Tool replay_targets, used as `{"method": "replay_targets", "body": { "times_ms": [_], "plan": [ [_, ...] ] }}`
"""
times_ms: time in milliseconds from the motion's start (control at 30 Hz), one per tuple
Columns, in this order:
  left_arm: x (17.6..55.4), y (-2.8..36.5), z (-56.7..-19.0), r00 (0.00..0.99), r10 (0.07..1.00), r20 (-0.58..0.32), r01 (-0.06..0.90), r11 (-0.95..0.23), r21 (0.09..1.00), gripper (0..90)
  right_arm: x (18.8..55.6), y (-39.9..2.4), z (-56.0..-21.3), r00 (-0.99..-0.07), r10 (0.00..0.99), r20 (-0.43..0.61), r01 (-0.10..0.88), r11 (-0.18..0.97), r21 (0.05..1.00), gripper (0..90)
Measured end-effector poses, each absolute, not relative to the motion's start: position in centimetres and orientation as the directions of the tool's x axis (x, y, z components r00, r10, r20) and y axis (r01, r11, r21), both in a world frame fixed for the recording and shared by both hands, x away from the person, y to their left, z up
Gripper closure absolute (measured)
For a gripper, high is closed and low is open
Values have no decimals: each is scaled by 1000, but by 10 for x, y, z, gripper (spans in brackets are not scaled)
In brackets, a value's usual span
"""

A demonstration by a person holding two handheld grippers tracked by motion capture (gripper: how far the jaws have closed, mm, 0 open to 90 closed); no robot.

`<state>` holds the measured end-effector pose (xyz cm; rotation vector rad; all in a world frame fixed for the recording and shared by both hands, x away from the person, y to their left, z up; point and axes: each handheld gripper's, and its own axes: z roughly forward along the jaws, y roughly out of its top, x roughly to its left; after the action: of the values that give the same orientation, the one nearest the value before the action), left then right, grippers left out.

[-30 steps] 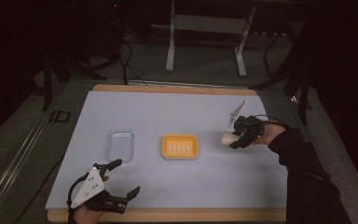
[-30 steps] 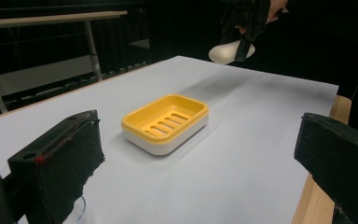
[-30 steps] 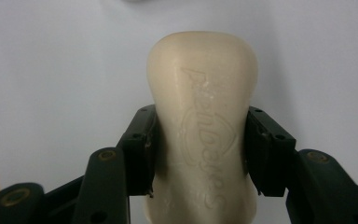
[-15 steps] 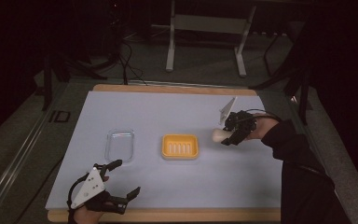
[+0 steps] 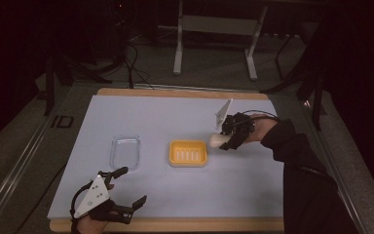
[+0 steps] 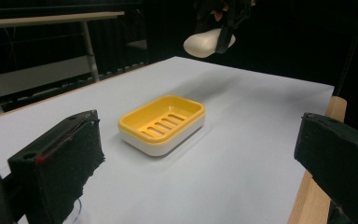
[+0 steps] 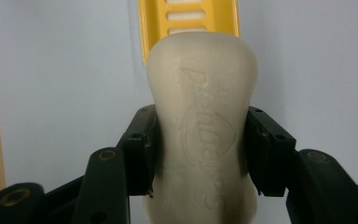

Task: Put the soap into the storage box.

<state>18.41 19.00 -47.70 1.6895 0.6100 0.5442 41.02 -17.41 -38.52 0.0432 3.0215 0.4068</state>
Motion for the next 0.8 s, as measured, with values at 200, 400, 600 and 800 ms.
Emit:
{"method": "replay_targets", "body": {
  "times_ms": [200,400,600,800],
  "plan": [
    [183,190,-477,755,655,29,103,-162,981,11,410,-157,-387,-996,1,-92,-22,967,255,495],
    [182,190,-476,755,654,35,99,-166,981,11,409,-143,-386,-994,-47,-103,-73,961,267,495],
    [182,190,-476,756,654,30,98,-159,982,11,409,-129,-386,-992,-82,-100,-107,953,282,495],
    [182,190,-476,757,653,34,98,-164,982,11,408,-112,-386,-988,-115,-100,-139,948,287,495]
  ]
}}
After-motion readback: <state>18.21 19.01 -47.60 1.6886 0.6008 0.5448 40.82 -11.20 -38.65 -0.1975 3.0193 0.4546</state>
